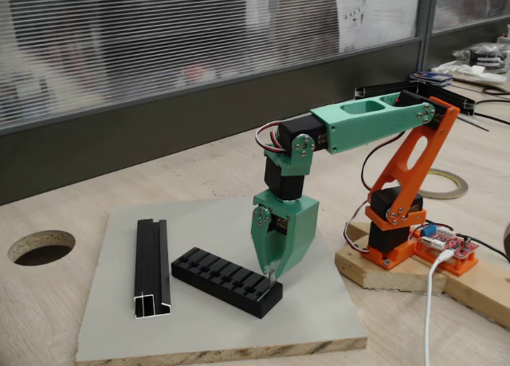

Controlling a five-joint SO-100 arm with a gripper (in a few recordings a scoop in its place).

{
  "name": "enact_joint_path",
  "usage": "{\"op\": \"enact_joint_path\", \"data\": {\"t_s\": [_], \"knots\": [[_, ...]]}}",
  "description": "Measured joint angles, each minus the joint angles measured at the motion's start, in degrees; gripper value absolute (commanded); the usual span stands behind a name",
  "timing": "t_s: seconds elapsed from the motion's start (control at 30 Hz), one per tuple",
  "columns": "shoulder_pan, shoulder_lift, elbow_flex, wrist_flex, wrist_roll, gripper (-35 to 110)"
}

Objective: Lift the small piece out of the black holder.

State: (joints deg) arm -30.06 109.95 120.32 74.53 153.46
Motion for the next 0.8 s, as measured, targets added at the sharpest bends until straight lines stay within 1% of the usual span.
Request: {"op": "enact_joint_path", "data": {"t_s": [0.8], "knots": [[0.0,0.8,-0.1,-0.1,0.0,6]]}}
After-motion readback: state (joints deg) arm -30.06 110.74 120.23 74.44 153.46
